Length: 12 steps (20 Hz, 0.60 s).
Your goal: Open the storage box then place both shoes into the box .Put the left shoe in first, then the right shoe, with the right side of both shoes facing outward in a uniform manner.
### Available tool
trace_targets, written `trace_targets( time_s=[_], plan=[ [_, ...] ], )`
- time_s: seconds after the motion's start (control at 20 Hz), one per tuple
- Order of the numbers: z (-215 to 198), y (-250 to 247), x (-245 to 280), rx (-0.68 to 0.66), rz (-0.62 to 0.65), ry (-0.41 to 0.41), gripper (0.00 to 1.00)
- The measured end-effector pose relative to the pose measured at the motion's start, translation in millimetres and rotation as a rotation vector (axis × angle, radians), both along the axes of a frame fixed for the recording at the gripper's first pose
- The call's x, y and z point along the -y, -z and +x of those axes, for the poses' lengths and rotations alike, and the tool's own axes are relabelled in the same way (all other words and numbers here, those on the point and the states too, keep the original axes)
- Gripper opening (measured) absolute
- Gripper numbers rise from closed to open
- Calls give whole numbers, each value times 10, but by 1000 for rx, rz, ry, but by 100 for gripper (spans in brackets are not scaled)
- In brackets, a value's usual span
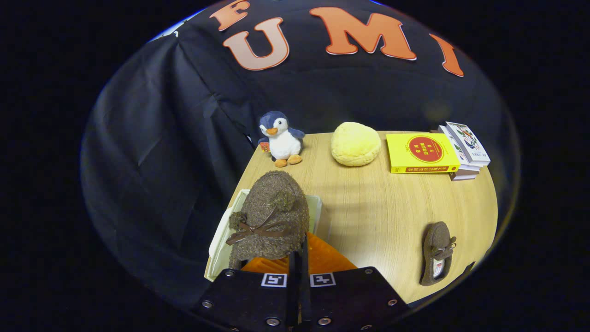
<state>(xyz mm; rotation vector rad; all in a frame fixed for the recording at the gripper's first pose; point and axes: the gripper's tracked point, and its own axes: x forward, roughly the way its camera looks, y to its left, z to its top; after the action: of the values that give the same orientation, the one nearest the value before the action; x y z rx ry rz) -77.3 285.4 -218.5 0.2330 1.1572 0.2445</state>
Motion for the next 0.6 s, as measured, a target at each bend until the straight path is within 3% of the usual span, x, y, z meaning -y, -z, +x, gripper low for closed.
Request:
trace_targets(
  time_s=[0.3, 0.6],
  plan=[
    [-159, 512, -560, -90, -35, -73, 4],
    [-228, 1125, -747, -188, -131, -126, 4]
  ],
)
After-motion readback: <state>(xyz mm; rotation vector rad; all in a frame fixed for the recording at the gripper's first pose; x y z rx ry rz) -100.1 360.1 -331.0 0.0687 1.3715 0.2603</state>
